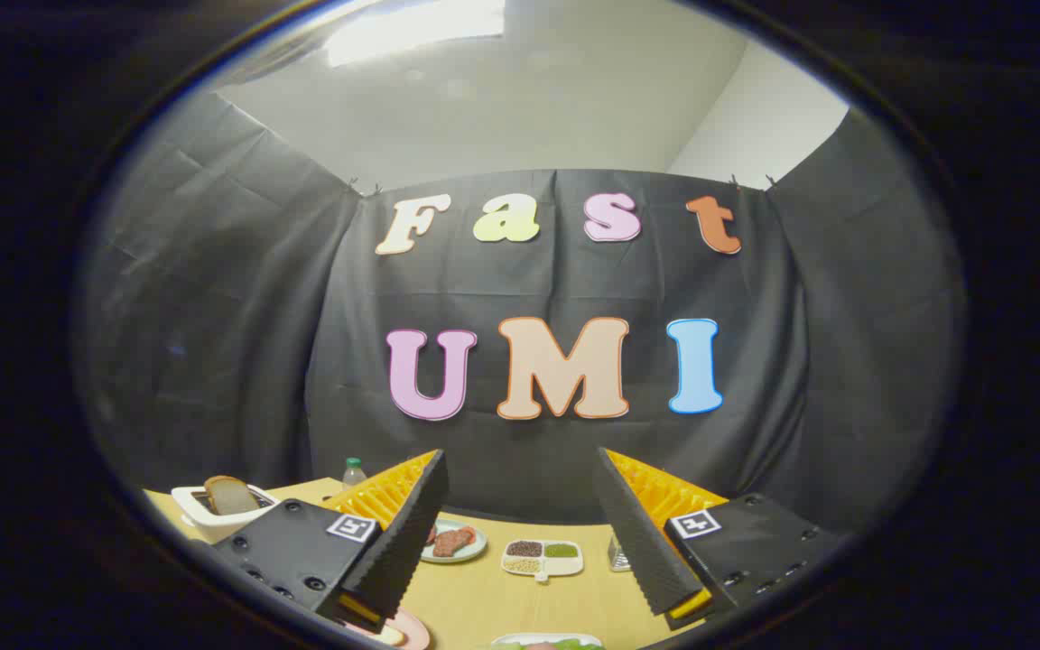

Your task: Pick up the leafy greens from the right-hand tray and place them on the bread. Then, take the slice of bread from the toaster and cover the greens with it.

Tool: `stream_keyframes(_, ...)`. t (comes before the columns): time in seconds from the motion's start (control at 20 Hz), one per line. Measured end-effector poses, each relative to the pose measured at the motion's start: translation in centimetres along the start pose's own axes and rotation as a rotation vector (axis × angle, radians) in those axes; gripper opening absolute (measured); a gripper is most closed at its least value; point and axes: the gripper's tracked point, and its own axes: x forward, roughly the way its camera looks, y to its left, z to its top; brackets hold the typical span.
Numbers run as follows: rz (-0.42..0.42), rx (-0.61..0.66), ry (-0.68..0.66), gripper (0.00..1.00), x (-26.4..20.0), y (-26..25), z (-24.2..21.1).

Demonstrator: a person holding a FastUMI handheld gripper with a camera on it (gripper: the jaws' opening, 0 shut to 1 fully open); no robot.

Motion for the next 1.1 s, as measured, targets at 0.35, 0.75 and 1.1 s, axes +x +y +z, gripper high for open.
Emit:
stream_keyframes(0.35,0.006,-0.013,-0.001,1.0,0.5,-0.8,0.2)
stream_keyframes(0.75,0.009,-0.014,0.0,1.0,0.7,-1.8,0.2)
stream_keyframes(1.1,0.045,-0.021,0.023,1.0,0.8,-1.8,-0.6)
